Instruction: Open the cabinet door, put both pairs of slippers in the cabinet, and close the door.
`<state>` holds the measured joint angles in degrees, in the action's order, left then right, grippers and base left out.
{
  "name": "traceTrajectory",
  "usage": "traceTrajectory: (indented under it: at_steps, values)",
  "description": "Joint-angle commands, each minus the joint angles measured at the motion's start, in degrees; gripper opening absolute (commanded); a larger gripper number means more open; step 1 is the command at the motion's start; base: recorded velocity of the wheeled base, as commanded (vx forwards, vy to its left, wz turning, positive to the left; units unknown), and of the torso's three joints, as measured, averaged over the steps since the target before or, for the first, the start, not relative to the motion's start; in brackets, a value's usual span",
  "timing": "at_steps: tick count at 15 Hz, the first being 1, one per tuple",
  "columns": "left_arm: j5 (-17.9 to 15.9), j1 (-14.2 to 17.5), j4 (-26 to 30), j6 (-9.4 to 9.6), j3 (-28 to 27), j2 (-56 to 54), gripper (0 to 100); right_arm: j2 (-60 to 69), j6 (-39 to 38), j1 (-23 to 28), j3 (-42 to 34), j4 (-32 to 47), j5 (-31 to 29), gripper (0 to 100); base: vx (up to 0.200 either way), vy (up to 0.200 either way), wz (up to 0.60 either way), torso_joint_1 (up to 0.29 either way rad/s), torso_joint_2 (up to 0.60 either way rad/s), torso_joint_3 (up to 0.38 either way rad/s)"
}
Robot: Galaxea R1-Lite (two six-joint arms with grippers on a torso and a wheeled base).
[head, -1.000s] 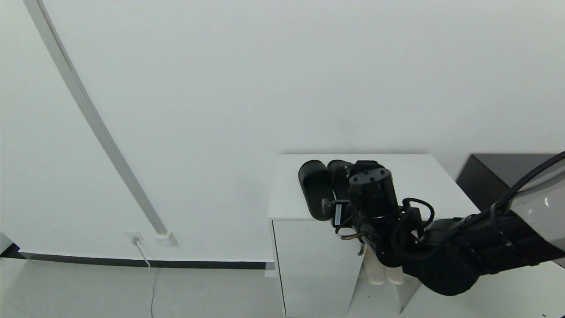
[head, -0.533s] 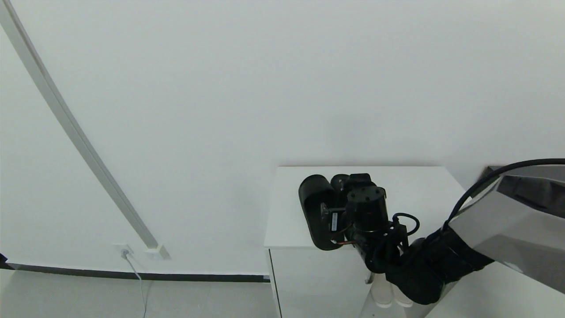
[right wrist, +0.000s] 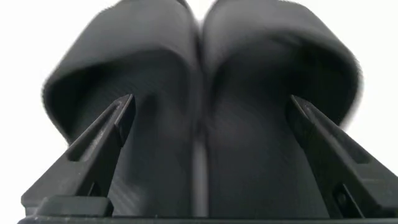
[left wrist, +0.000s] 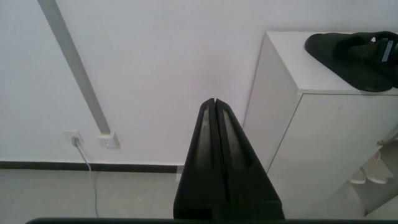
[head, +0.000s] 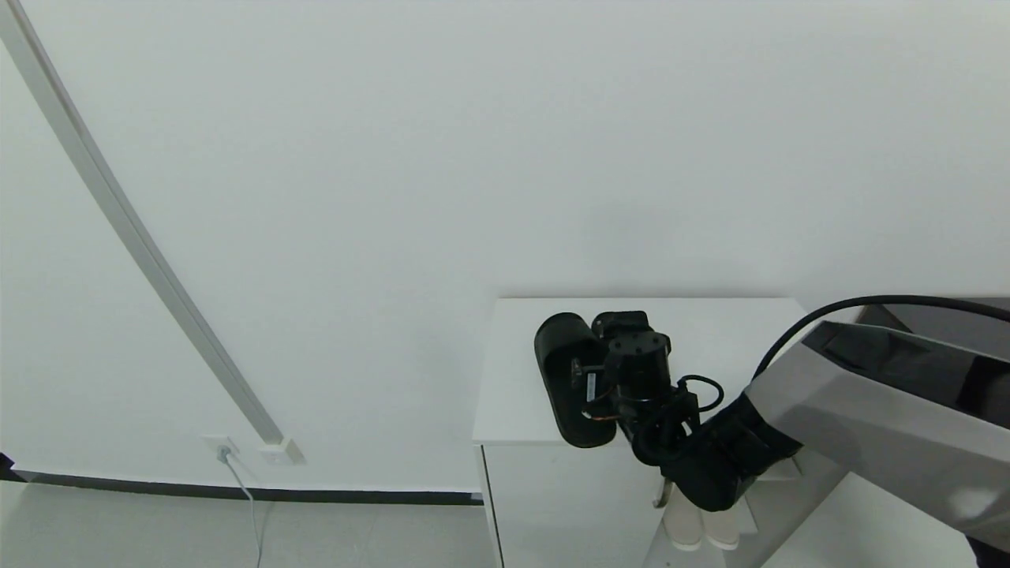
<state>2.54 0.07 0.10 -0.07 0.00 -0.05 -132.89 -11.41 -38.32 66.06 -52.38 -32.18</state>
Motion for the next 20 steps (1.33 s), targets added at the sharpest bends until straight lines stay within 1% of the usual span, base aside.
traceTrajectory:
  at_steps: [1,5,6,13,15,18,20]
  values:
    - [0.0,0.0,0.0,-0.01,0.0,0.0,0,-3.3,1.3,1.4,3.6,0.0,0.1,100,0.000,0.000,0.00,0.000,0.00,0.000]
    - [0.0,0.0,0.0,-0.01,0.0,0.0,0,-5.5,1.9,2.2,7.8,0.9,0.2,100,0.000,0.000,0.00,0.000,0.00,0.000]
    - [0.0,0.0,0.0,-0.01,0.0,0.0,0,-5.5,1.9,2.2,8.1,1.0,0.8,0,0.000,0.000,0.00,0.000,0.00,0.000]
    - [0.0,0.0,0.0,-0.01,0.0,0.0,0,-4.6,1.9,2.2,8.0,1.9,1.0,0,0.000,0.000,0.00,0.000,0.00,0.000]
    - [0.0,0.0,0.0,-0.01,0.0,0.0,0,-3.1,1.9,2.2,6.9,1.7,1.0,0,0.000,0.000,0.00,0.000,0.00,0.000]
    - [0.0,0.0,0.0,-0.01,0.0,0.0,0,1.7,1.9,1.9,3.7,1.7,1.2,0,0.000,0.000,0.00,0.000,0.00,0.000]
    - [0.0,0.0,0.1,-0.01,0.0,0.0,0,10.0,2.2,0.9,-3.0,2.1,3.7,0,0.000,0.000,0.00,0.000,0.00,0.000]
